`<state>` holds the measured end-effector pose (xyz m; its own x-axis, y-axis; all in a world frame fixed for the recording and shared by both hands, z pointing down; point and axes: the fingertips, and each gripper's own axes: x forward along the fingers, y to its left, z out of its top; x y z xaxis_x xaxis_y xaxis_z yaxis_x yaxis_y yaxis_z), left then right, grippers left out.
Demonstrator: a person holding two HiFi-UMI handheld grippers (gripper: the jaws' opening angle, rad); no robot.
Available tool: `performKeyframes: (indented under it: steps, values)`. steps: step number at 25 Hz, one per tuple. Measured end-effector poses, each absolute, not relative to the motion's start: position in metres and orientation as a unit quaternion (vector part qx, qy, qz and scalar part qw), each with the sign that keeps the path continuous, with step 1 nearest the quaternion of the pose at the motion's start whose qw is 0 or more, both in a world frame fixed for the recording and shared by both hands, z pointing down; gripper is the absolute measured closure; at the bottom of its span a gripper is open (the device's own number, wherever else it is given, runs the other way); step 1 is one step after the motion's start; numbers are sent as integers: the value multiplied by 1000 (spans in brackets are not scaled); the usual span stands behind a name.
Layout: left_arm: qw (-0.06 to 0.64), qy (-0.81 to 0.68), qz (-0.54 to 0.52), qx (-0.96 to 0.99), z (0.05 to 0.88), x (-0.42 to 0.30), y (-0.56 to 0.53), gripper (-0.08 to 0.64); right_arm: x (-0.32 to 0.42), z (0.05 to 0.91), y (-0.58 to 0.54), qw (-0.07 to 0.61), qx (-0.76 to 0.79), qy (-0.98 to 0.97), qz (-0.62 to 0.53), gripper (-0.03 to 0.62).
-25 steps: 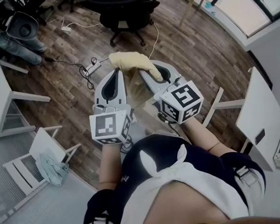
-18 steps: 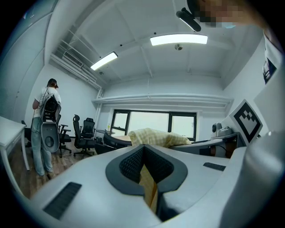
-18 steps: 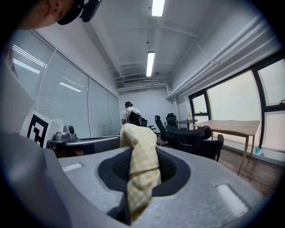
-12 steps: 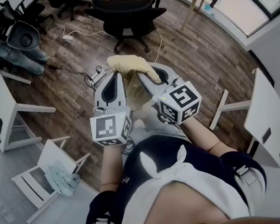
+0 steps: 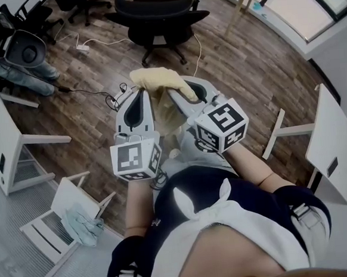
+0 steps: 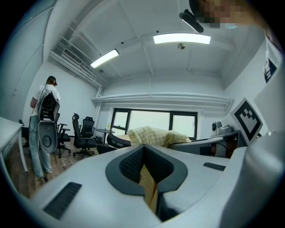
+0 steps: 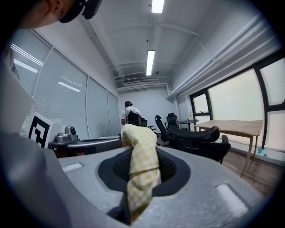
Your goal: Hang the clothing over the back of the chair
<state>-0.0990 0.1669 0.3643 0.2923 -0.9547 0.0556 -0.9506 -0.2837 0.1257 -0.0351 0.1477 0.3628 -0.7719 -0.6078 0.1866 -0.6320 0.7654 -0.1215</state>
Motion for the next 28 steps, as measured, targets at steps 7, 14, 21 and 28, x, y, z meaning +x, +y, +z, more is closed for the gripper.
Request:
performKeyframes:
  steps: [7,14,21,28]
  values:
    - [59,-599,-17,798,359,-116,139,554,-55,356,118,58,319,-941,91,518]
    - [57,-605,-16,794,354,-132,108,554,-74,347,87,54,307,-946,87,518]
    - [53,-609,-11,791,350,-145,75,554,-88,344,52,52,302,-948,87,518]
    - [49,-612,-9,789,347,-151,44,554,-94,337,18,49,301,-949,79,518]
